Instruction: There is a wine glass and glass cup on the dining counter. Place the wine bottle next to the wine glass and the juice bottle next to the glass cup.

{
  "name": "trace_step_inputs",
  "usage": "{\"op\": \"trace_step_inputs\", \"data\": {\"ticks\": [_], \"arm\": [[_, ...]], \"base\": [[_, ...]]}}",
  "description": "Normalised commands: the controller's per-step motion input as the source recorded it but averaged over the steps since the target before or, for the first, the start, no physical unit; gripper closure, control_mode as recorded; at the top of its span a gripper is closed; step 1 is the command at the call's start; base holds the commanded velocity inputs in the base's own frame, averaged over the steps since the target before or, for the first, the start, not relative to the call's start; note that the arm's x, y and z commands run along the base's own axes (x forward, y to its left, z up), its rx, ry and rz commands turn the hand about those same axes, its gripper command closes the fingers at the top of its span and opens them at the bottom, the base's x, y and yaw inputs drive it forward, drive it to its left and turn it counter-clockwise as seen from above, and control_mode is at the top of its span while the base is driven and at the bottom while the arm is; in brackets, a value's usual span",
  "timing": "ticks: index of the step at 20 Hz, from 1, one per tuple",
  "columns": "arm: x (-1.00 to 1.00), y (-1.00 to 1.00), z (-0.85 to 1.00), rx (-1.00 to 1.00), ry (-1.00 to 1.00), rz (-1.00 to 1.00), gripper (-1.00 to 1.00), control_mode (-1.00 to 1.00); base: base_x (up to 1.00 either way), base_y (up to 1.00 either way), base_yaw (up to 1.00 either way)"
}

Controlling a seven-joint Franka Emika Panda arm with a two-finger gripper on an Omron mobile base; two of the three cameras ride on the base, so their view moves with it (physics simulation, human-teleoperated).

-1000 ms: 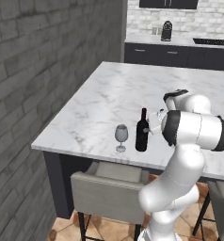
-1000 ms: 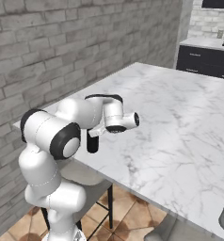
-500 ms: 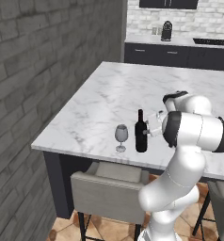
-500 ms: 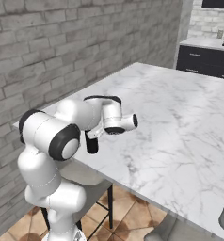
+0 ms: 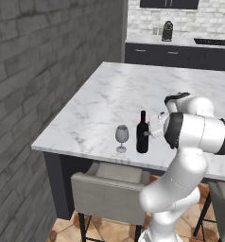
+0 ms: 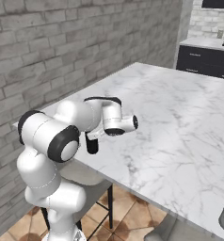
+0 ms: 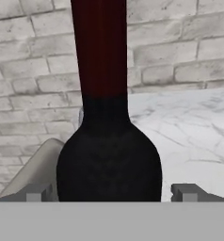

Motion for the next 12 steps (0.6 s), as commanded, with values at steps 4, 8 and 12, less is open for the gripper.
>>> {"op": "trace_step_inputs", "data": {"ticks": [4, 8, 12], "arm": [[-0.07, -0.11, 0.0, 0.0, 0.0, 0.0, -1.0, -1.0], [-0.01, -0.09, 0.0, 0.0, 0.0, 0.0, -1.0, -1.0], [-0.02, -0.1, 0.0, 0.0, 0.0, 0.0, -1.0, -1.0]], "base": [[0.0, 0.0, 0.0], [0.0, 0.0, 0.0], [0.0, 0.0, 0.0]]}}
